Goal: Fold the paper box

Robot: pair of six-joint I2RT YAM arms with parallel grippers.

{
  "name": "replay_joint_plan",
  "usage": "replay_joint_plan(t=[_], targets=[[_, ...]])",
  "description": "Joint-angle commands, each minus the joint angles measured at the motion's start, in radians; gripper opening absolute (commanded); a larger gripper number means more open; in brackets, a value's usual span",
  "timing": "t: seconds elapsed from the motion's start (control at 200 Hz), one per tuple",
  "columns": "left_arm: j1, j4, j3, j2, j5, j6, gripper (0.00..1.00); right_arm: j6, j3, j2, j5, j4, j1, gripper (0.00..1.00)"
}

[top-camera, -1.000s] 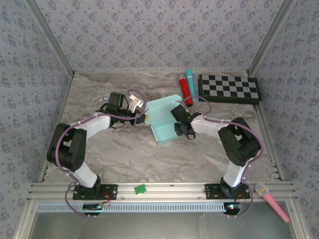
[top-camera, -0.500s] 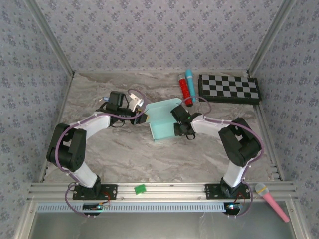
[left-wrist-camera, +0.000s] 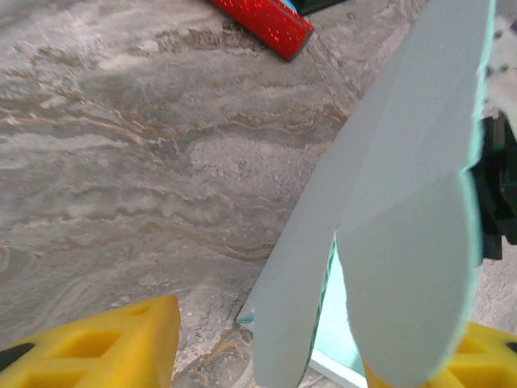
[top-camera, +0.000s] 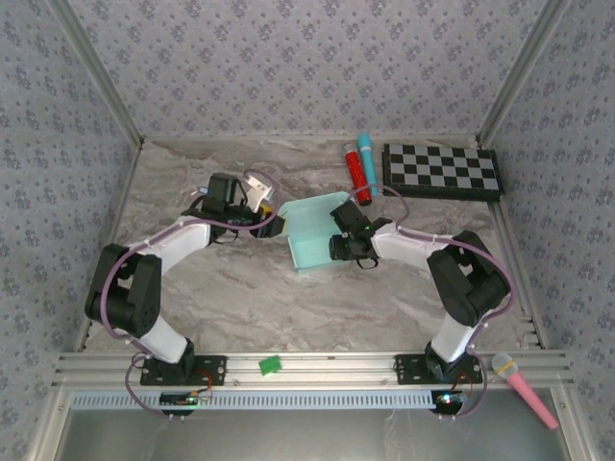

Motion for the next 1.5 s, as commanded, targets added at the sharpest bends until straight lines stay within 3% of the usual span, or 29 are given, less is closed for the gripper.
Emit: replay_joint_plan(t=[0.0, 0.225, 0.38, 0.575, 0.709, 0.999, 1.089, 1.494], targets=[[-0.004, -0.017, -0.017, -0.09, -0.032, 0.003, 0.62, -0.015, -0.021, -0.033, -0.065, 0.038, 0.009, 0.5], [0.019, -0.016, -0.095, -0.258, -0.185, -0.031, 0.72, -0.039, -0.041, -0.062, -0.126, 0.092, 0.013, 0.51], [0.071, -0.044, -0.105, -0.331, -0.392, -0.113, 0.76, -0.044, -0.044, -0.097, -0.075, 0.075, 0.013, 0.51], [0.145, -0.163, -0.023, -0.313, -0.648, -0.228, 0.77, -0.059, -0.099, -0.217, 0.002, 0.074, 0.007, 0.52], [0.236, -0.258, 0.066, -0.233, -0.628, -0.294, 0.77, -0.062, -0.134, -0.309, 0.035, 0.049, -0.008, 0.53], [0.343, -0.407, 0.288, 0.032, -0.627, -0.257, 0.74, -0.068, -0.193, -0.457, 0.02, -0.021, -0.151, 0.53], [0.372, -0.455, 0.382, 0.134, -0.607, -0.246, 0.65, -0.077, -0.21, -0.481, -0.003, -0.031, -0.197, 0.53], [0.412, -0.677, 0.909, 0.615, -0.6, -0.211, 0.46, -0.093, -0.239, -0.484, -0.04, -0.014, -0.273, 0.53]])
